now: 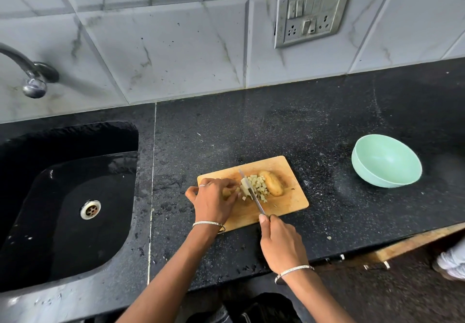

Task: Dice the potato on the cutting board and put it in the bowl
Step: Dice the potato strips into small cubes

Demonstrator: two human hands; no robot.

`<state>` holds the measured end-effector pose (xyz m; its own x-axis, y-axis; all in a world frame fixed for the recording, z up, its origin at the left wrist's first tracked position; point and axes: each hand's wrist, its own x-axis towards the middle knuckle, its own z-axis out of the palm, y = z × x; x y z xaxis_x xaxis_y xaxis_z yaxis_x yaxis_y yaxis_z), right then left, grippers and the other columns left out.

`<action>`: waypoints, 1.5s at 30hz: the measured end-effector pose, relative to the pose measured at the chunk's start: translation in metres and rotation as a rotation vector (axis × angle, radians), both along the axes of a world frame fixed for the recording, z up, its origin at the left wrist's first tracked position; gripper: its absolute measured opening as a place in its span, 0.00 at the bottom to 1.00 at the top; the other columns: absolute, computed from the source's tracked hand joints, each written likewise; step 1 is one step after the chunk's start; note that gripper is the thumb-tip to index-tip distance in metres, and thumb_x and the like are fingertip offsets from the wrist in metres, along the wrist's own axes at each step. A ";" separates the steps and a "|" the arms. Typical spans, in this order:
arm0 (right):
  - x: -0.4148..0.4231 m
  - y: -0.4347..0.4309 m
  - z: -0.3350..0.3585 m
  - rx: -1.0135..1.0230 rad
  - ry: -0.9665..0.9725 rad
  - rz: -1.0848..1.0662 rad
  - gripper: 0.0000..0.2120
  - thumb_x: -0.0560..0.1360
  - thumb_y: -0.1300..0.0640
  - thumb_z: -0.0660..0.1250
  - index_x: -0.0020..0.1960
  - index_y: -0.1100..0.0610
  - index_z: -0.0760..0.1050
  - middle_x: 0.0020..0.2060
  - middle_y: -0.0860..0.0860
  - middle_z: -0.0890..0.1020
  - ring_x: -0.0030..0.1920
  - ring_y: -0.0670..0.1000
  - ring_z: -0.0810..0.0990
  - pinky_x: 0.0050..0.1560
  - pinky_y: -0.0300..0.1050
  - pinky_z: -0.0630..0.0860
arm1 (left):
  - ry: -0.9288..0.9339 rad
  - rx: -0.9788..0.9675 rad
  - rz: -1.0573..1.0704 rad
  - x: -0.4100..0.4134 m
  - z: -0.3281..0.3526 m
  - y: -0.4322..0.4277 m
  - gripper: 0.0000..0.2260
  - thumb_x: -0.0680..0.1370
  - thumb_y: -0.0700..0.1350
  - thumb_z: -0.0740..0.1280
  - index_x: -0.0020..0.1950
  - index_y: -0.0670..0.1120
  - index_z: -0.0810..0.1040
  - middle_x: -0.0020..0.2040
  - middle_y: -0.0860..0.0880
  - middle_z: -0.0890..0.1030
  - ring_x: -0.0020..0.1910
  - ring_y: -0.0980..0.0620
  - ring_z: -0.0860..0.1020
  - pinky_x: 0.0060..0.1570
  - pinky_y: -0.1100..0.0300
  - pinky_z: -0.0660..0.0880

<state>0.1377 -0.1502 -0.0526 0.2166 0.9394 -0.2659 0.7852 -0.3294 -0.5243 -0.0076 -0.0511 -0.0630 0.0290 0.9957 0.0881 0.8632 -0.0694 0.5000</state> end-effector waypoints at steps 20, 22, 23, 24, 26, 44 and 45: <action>-0.003 -0.005 -0.008 0.013 0.026 0.072 0.18 0.82 0.42 0.47 0.47 0.50 0.71 0.42 0.51 0.81 0.46 0.57 0.80 0.41 0.51 0.72 | -0.065 -0.009 0.125 -0.014 0.004 0.012 0.11 0.74 0.45 0.65 0.51 0.59 0.81 0.49 0.59 0.83 0.57 0.52 0.75 0.50 0.52 0.57; -0.006 -0.005 -0.009 -0.008 0.003 0.072 0.19 0.83 0.43 0.48 0.49 0.52 0.72 0.44 0.53 0.81 0.48 0.59 0.81 0.40 0.50 0.70 | -0.028 -0.059 0.125 -0.021 0.005 0.008 0.11 0.74 0.47 0.65 0.53 0.59 0.80 0.52 0.58 0.82 0.59 0.50 0.74 0.49 0.52 0.56; -0.006 -0.006 -0.008 -0.012 -0.011 0.054 0.19 0.83 0.43 0.48 0.50 0.53 0.72 0.45 0.53 0.81 0.48 0.59 0.81 0.40 0.50 0.70 | 0.002 -0.090 0.106 -0.025 0.004 0.005 0.11 0.74 0.49 0.66 0.54 0.60 0.79 0.52 0.58 0.82 0.59 0.50 0.74 0.49 0.52 0.57; -0.005 -0.007 -0.007 -0.012 -0.027 0.032 0.19 0.83 0.43 0.48 0.51 0.53 0.72 0.45 0.53 0.81 0.49 0.59 0.81 0.39 0.49 0.69 | 0.034 -0.121 0.073 -0.028 0.004 0.002 0.11 0.74 0.52 0.67 0.56 0.60 0.79 0.52 0.58 0.81 0.59 0.50 0.74 0.48 0.53 0.57; -0.002 -0.008 -0.005 -0.008 -0.053 -0.004 0.19 0.83 0.43 0.47 0.51 0.53 0.72 0.45 0.53 0.81 0.48 0.58 0.81 0.40 0.50 0.71 | 0.096 -0.157 -0.012 -0.032 0.003 -0.004 0.15 0.72 0.58 0.69 0.58 0.61 0.78 0.53 0.58 0.80 0.58 0.51 0.73 0.48 0.53 0.58; -0.012 -0.010 -0.001 0.028 0.017 0.083 0.19 0.82 0.42 0.46 0.46 0.51 0.70 0.40 0.51 0.81 0.45 0.56 0.80 0.41 0.51 0.73 | 0.004 -0.013 -0.011 -0.014 -0.010 -0.008 0.09 0.70 0.55 0.74 0.49 0.57 0.80 0.43 0.59 0.83 0.48 0.56 0.79 0.50 0.55 0.60; -0.014 -0.010 0.000 0.020 0.010 0.091 0.19 0.83 0.42 0.46 0.47 0.51 0.70 0.41 0.51 0.81 0.45 0.57 0.80 0.41 0.51 0.72 | 0.004 -0.011 -0.009 -0.015 -0.011 -0.008 0.09 0.70 0.55 0.74 0.48 0.57 0.80 0.42 0.58 0.83 0.47 0.56 0.79 0.50 0.55 0.60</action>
<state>0.1241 -0.1600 -0.0530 0.1280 0.9600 -0.2490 0.8061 -0.2470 -0.5378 -0.0225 -0.0588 -0.0741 0.0383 0.9963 0.0774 0.8648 -0.0719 0.4969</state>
